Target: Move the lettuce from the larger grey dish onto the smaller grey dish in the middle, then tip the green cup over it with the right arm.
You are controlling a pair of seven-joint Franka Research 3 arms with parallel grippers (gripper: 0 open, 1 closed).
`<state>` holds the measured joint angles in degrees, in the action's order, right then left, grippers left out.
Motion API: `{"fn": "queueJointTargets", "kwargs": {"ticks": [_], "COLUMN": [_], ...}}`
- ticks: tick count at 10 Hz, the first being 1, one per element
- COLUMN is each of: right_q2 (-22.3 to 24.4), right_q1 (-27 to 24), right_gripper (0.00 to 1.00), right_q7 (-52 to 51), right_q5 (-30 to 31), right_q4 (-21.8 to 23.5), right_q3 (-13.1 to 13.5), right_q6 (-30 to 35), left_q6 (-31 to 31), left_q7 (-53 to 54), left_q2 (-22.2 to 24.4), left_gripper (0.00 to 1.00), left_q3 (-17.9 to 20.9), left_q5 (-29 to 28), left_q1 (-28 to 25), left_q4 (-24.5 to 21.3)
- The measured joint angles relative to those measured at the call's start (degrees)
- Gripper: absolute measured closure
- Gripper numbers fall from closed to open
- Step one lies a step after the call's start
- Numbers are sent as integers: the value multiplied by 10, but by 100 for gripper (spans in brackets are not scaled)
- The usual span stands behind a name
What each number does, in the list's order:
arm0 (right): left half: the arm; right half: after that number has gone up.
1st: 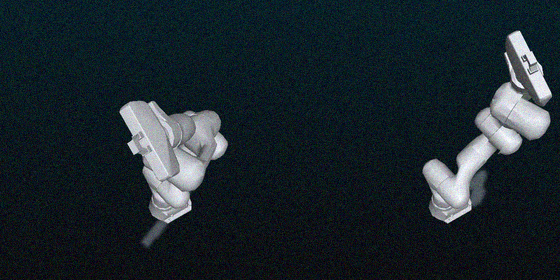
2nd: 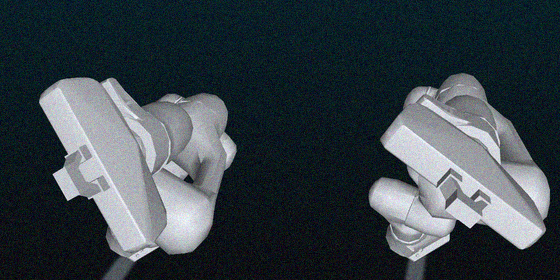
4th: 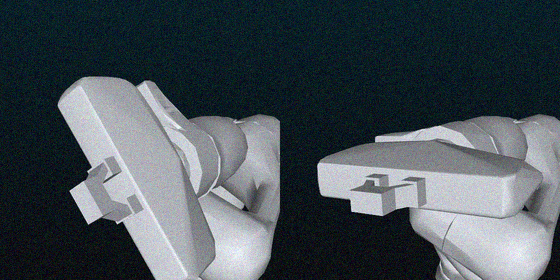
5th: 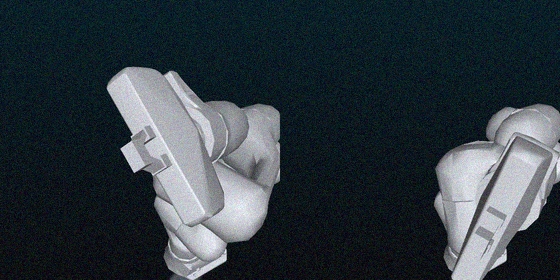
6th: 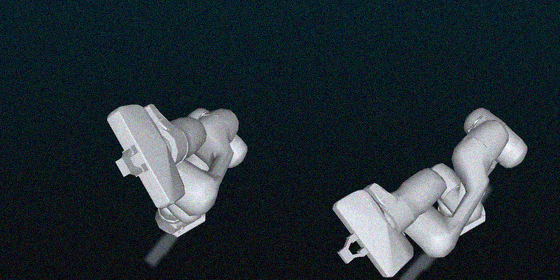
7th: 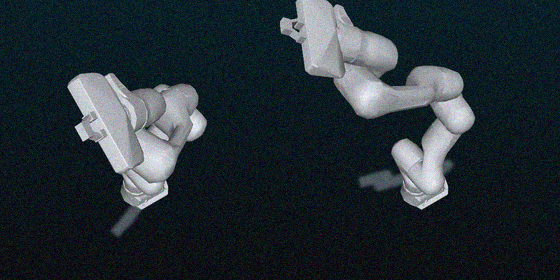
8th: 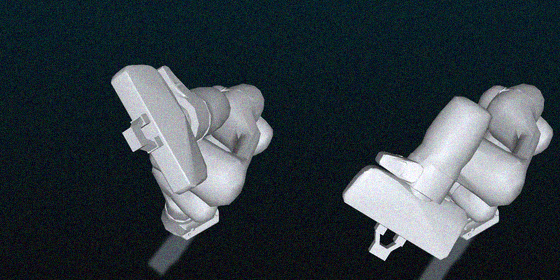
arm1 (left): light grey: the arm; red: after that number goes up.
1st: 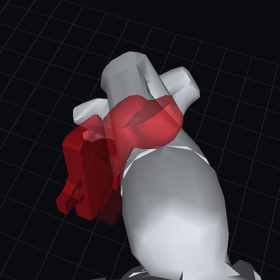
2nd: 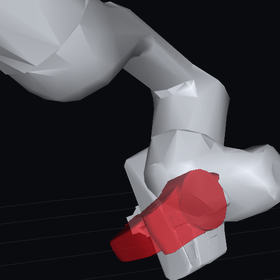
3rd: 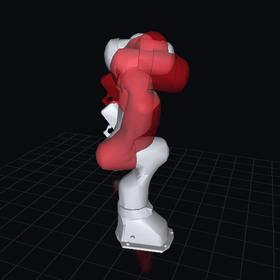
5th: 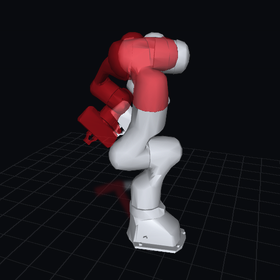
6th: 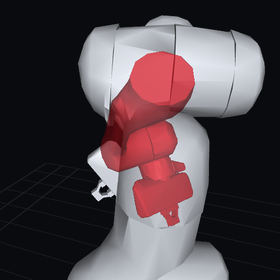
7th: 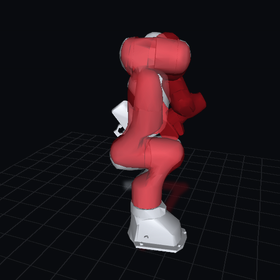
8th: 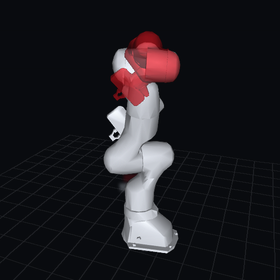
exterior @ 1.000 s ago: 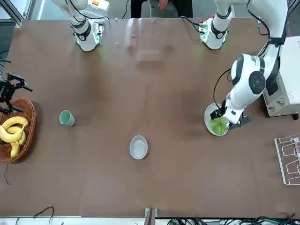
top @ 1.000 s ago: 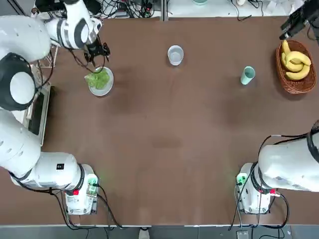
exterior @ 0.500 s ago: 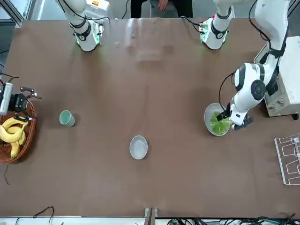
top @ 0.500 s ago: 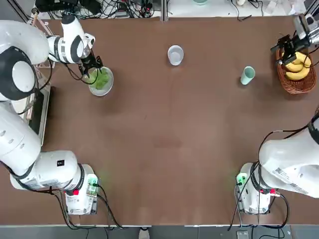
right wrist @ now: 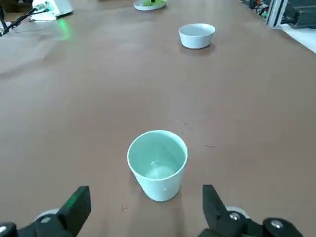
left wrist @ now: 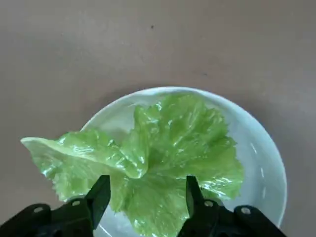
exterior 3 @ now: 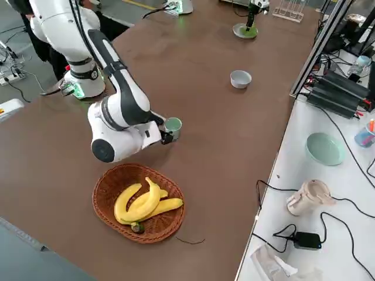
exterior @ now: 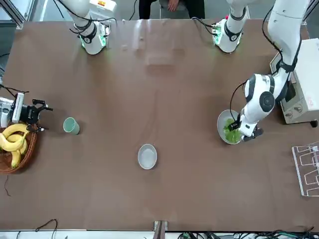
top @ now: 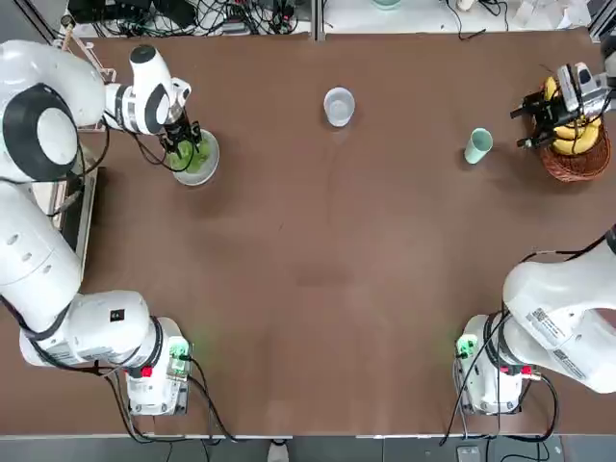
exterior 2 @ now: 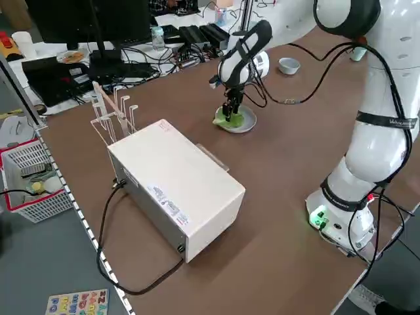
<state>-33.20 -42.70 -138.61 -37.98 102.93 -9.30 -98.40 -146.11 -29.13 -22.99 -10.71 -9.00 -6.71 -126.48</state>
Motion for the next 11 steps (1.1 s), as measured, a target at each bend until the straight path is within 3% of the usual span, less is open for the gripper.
{"fn": "queueJointTargets", "kwargs": {"ticks": [4,5,6,7,9,11], "right_q2": [-55,-64,-74,-84,-96,-98], "right_q1": [-3,-5,-12,-19,-26,-33], "right_gripper": [0,0,0,0,0,0], "right_q7": [-32,-39,-44,-47,-48,-48], "right_q5": [-1,-3,-9,-15,-20,-26], "right_q4": [-8,-10,-11,-12,-13,-14], "right_q3": [-3,-3,-8,-18,-35,-48], "right_q6": [-37,-44,-49,-54,-65,-72], "left_q6": [0,0,0,0,0,0], "left_q7": [-59,-64,-68,-71,-77,-88], "left_q2": [-20,-21,-21,-21,-20,-20], "left_gripper": [32,48,59,63,89,94], "left_q3": [2,2,3,3,2,2], "left_q5": [-77,-78,-79,-79,-79,-79], "left_q1": [-4,-7,-8,-8,-8,-8], "left_q4": [15,17,19,20,24,25]}}
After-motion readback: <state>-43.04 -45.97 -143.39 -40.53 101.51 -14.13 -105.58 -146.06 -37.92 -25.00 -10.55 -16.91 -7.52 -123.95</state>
